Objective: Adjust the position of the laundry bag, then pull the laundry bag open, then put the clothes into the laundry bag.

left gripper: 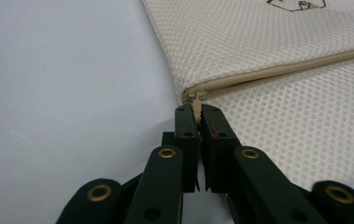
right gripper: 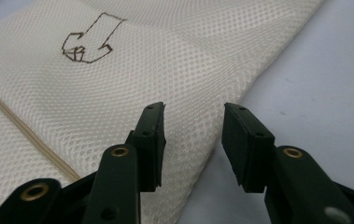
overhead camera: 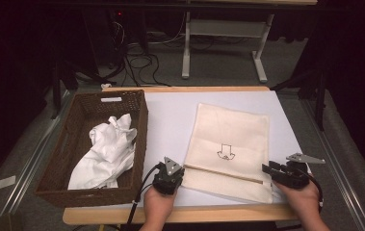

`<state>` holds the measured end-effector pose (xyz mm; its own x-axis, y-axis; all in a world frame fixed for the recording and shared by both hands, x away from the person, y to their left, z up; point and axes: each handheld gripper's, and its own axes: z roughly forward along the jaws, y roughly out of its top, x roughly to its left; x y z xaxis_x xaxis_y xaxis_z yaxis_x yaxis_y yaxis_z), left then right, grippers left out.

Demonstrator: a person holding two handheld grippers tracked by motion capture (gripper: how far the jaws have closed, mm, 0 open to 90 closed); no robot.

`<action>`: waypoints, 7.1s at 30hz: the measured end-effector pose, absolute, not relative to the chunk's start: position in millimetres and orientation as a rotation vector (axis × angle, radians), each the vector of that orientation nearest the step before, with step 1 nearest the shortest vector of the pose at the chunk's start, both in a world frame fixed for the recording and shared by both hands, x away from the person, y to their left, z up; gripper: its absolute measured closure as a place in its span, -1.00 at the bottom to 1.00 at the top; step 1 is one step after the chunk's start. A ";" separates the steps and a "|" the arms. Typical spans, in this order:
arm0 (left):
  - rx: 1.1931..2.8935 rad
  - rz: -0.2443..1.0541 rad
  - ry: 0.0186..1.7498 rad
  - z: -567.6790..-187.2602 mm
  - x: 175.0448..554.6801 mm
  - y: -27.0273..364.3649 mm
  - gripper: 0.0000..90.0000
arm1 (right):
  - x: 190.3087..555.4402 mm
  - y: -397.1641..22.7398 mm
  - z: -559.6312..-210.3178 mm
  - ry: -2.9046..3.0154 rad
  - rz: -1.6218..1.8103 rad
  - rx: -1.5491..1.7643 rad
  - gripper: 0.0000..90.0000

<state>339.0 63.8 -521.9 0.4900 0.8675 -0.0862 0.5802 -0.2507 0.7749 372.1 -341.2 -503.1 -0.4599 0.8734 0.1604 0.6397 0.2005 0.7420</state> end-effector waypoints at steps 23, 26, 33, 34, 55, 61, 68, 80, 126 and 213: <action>1.857 0.540 1.174 -509.1 327.3 68.4 0.08 | 352.7 -343.8 -490.7 2.101 1.169 1.308 0.18; 1.878 0.557 1.146 -507.5 325.7 65.7 0.00 | 352.4 -345.7 -488.3 2.071 1.205 1.287 0.04; 1.878 0.572 1.121 -503.3 321.6 62.1 -0.17 | 348.6 -338.5 -485.2 2.070 1.219 1.232 -0.38; 1.877 0.575 1.114 -502.5 320.9 61.5 -0.20 | 347.4 -336.8 -484.6 2.071 1.223 1.223 -0.44; 1.851 0.545 1.046 -489.1 311.9 53.0 -0.52 | 334.5 -288.0 -481.9 2.210 1.245 1.028 -0.66; 1.822 0.555 1.025 -471.5 307.0 52.8 -0.66 | 331.2 -276.9 -476.3 2.207 1.279 1.000 -0.65; 1.763 0.599 1.008 -439.4 298.6 62.8 -0.79 | 330.9 -275.8 -477.7 2.218 1.280 0.986 -0.66; 1.685 0.659 1.053 -409.3 291.6 95.9 -0.87 | 332.2 -280.3 -479.4 2.218 1.269 1.008 -0.68; 1.533 0.834 1.323 -406.4 280.4 228.9 -0.83 | 335.0 -297.8 -481.6 2.180 1.299 1.037 -0.93; 2.208 0.268 1.936 -482.7 424.9 252.0 0.57 | 335.1 -299.8 -485.0 2.215 1.290 1.039 -0.93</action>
